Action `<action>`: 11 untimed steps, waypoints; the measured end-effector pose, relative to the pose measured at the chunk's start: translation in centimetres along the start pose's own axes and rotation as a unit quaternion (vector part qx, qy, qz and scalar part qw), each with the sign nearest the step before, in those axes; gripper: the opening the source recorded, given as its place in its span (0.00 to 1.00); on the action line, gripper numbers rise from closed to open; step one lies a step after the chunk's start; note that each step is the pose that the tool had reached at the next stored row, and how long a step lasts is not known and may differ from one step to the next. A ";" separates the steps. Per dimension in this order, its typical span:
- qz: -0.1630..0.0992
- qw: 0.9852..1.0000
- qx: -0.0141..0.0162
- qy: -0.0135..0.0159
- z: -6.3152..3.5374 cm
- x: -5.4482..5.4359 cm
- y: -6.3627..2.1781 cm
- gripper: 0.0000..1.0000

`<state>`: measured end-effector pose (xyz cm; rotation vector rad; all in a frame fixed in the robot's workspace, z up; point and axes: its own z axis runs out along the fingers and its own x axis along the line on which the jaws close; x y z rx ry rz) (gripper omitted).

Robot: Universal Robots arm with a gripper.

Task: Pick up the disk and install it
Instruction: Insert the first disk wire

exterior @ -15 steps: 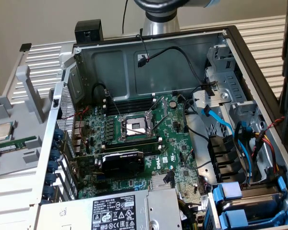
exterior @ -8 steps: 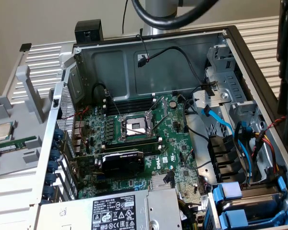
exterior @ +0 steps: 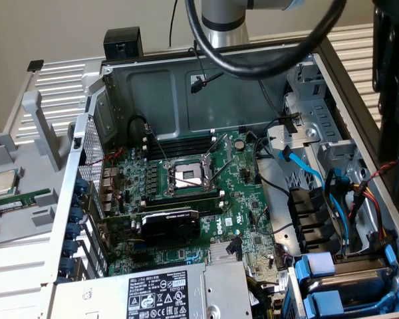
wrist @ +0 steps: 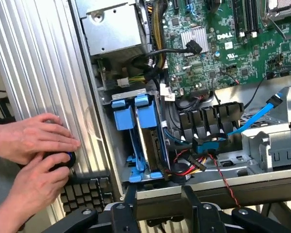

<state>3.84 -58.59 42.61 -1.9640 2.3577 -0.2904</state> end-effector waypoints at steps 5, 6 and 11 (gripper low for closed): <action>-0.029 1.000 -0.008 -0.003 0.27 0.0 0.11 0.49; -0.029 1.000 -0.009 -0.003 0.29 0.0 0.11 0.49; -0.039 0.999 -0.018 0.002 0.45 0.0 0.19 0.49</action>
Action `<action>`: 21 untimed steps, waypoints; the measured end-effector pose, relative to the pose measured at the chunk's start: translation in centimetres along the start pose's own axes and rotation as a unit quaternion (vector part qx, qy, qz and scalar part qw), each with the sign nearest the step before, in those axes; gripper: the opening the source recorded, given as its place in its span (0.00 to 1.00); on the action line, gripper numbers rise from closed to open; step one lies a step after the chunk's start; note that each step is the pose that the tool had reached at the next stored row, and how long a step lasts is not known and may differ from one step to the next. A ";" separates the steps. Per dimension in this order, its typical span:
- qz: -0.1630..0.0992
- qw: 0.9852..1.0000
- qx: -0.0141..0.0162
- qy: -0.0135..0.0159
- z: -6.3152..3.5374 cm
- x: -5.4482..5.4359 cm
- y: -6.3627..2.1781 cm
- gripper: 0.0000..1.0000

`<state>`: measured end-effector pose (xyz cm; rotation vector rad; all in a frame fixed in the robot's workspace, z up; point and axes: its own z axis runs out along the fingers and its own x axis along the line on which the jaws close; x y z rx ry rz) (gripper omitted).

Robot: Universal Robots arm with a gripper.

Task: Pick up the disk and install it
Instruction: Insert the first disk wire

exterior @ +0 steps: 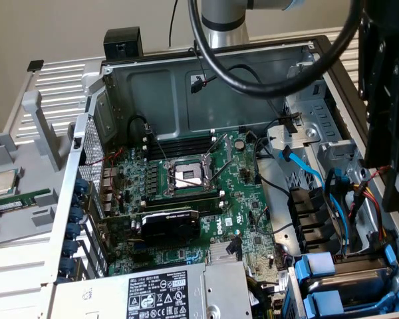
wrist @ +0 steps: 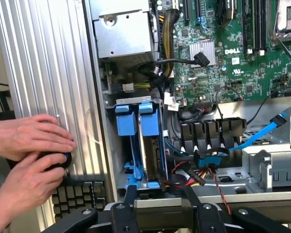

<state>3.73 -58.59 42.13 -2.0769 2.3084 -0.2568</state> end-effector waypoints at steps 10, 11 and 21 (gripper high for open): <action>-0.045 0.999 -0.024 0.000 0.27 0.1 0.04 0.49; -0.046 0.999 -0.025 -0.001 0.33 0.2 0.03 0.49; -0.052 0.998 -0.030 -0.008 0.72 2.2 -0.14 0.49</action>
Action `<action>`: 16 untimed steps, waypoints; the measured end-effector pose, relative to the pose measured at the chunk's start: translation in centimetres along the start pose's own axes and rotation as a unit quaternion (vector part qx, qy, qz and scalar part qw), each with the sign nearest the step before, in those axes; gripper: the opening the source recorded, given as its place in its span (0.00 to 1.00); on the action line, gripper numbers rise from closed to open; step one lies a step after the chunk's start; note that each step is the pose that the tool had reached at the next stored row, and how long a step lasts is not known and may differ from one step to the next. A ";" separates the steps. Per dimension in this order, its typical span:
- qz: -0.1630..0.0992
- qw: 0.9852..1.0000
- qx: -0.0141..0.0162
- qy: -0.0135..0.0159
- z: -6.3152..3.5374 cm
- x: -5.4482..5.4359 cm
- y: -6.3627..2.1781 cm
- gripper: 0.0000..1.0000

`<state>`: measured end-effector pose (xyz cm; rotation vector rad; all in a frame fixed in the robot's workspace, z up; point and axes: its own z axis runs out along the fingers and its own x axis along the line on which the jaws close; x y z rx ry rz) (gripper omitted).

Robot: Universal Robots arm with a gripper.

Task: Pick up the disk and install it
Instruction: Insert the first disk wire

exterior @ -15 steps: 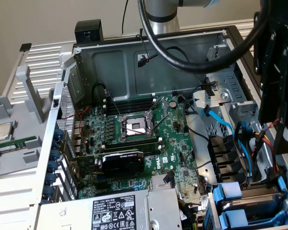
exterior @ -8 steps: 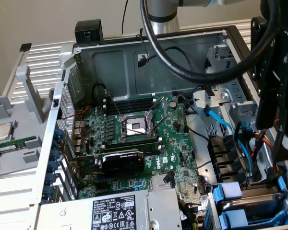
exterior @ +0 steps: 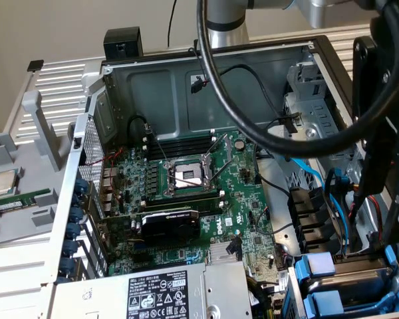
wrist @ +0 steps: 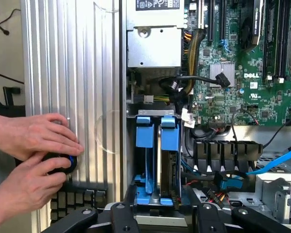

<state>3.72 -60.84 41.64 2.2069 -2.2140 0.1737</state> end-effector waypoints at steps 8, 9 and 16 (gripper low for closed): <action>-0.009 1.000 -0.004 -0.018 0.56 0.7 0.03 0.49; -0.011 1.000 -0.003 -0.019 0.73 0.8 0.02 0.49; -0.030 0.999 -0.003 -0.021 2.01 1.0 0.04 0.49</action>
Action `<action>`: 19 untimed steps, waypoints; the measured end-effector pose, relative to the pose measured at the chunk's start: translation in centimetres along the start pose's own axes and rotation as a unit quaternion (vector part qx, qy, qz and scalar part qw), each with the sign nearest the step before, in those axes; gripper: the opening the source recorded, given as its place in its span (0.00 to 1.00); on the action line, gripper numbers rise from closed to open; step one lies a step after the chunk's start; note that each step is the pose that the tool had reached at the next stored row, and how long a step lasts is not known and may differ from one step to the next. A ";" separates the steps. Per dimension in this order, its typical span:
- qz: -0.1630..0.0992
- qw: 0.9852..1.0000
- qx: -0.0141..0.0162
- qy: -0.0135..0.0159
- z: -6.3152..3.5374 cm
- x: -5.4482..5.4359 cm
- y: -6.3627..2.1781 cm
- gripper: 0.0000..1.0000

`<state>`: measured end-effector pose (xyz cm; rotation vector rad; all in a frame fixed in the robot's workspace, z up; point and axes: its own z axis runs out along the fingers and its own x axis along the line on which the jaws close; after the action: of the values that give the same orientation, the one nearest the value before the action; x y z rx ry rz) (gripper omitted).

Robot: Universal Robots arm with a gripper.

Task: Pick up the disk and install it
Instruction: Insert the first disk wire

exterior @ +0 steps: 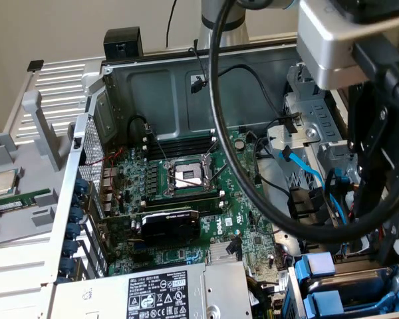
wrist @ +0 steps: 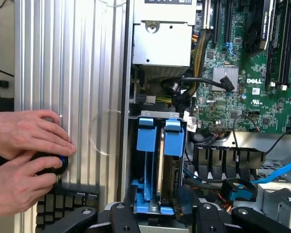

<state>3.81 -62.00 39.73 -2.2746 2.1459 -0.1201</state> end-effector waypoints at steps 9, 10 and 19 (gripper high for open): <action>-0.054 0.999 0.002 -0.007 1.26 0.0 0.06 0.49; -0.062 0.998 0.002 -0.009 1.35 0.0 0.07 0.49; -0.084 0.996 0.005 -0.036 1.67 0.3 -1.14 0.49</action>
<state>5.07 -62.29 38.14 -2.4112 1.9137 -0.0480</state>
